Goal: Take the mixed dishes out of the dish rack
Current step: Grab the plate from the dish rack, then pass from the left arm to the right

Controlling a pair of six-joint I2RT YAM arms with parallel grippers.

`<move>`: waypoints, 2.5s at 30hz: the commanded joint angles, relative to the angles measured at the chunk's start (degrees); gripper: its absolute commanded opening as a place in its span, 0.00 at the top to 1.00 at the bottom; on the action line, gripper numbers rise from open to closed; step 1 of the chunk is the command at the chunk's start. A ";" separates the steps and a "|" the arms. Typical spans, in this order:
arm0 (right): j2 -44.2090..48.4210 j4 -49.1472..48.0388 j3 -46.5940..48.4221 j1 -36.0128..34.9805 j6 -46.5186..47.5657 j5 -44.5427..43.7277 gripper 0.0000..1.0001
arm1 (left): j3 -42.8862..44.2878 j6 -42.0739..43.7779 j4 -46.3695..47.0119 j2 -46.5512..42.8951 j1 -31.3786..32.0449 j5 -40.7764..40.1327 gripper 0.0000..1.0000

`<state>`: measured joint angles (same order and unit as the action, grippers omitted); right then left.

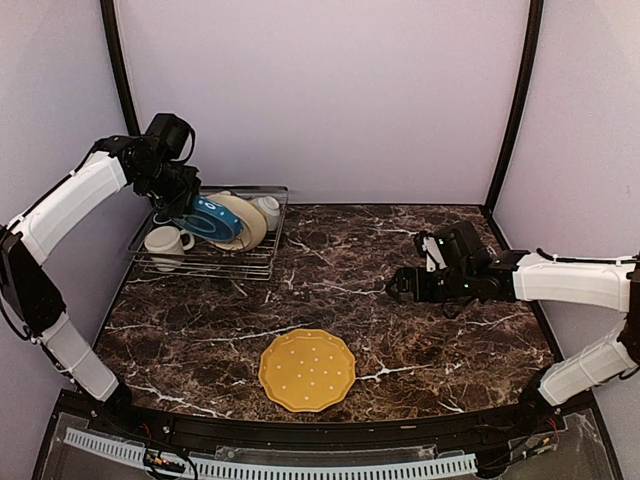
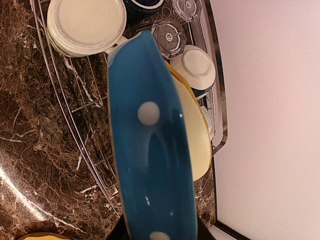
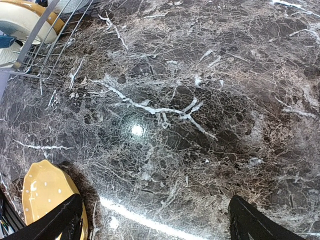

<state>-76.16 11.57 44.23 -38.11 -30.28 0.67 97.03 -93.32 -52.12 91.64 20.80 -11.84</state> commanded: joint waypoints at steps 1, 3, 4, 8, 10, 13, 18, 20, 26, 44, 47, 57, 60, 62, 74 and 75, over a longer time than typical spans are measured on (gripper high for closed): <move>0.18 -1.47 0.20 -0.43 -0.74 0.75 0.01 | -2.33 2.63 8.09 -4.57 0.10 -1.34 0.99; 0.22 -1.47 0.03 -0.52 -0.83 0.68 0.01 | -3.67 3.20 9.63 -5.58 0.12 -0.92 0.99; 0.16 -1.47 -0.06 -0.56 -0.91 0.66 0.01 | -4.81 3.57 10.27 -5.94 0.08 -0.74 0.99; -0.29 -1.47 0.19 -0.64 -0.76 0.70 0.01 | -7.95 4.09 13.28 -9.61 0.11 0.76 0.99; -0.83 -1.39 0.55 -0.65 -0.45 0.80 0.01 | -9.47 4.37 15.08 -11.37 0.12 2.19 0.99; -1.84 -1.75 0.94 -0.78 0.43 1.34 0.01 | -10.47 6.95 15.82 -13.39 0.06 3.83 0.99; -1.92 -2.40 0.61 -1.00 1.55 1.67 0.01 | -17.16 12.54 19.41 -19.70 0.11 6.91 0.99; -1.67 -3.23 0.28 -0.93 1.94 2.44 0.01 | -21.34 16.41 24.52 -22.42 0.08 10.23 0.99; -1.41 -5.95 0.19 -0.95 2.08 6.22 0.01 | -30.42 30.82 38.53 -26.54 0.12 27.81 0.99; -11.97 -46.00 1.71 -1.69 -21.99 34.48 0.02 | -55.76 39.03 80.86 -33.07 3.84 57.21 0.99; -14.61 -50.09 3.04 -2.56 -24.29 34.61 0.05 | -57.27 37.69 84.43 -31.29 4.42 58.00 0.99; -26.17 -64.09 7.16 -4.59 -31.97 35.26 0.38 | -61.17 31.65 100.34 -24.74 5.22 61.84 0.99; -27.46 -64.71 8.26 -4.85 -32.33 34.59 0.50 | -61.46 31.94 100.93 -23.61 5.39 63.08 0.99; -27.80 -65.15 8.43 -5.06 -32.53 33.88 0.60 | -61.64 31.87 101.31 -22.82 5.39 64.16 0.99; -22.53 -67.75 1.46 -5.21 -32.18 31.62 1.00 | -64.32 38.73 82.83 -23.08 5.40 62.03 0.40; -21.88 -67.26 0.78 -5.00 -31.94 31.71 1.00 | -64.99 38.69 82.32 -23.74 5.40 60.66 0.34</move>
<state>-102.04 -52.95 47.44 -43.13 -64.34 33.56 34.28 -57.74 34.59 71.31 25.80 50.72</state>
